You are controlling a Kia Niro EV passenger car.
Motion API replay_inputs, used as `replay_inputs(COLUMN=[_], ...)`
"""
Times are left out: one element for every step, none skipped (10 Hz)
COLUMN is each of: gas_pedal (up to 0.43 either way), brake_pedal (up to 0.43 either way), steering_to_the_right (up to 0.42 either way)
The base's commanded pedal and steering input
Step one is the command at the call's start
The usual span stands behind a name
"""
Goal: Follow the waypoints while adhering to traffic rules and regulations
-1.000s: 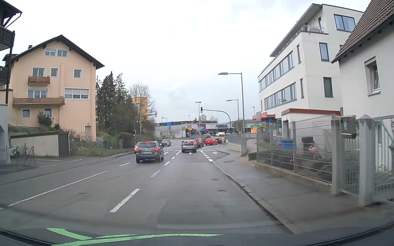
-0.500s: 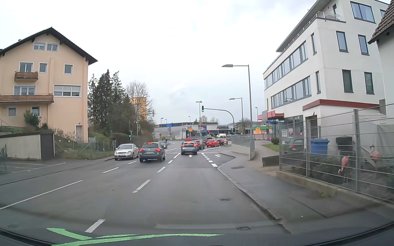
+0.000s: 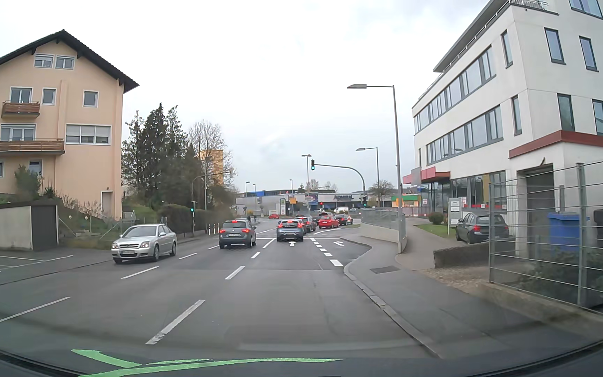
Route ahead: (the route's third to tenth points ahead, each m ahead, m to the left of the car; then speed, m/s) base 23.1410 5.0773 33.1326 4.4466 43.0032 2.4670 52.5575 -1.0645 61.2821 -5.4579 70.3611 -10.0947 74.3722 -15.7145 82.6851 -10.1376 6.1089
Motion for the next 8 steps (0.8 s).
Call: replay_inputs(gas_pedal=[0.000,0.000,0.000,0.000,0.000,0.000,0.000,0.000], brake_pedal=[0.159,0.159,0.159,0.159,0.159,0.159,0.159,0.159], steering_to_the_right=[-0.005,-0.005,-0.005,-0.007,-0.010,-0.014,-0.014,-0.014])
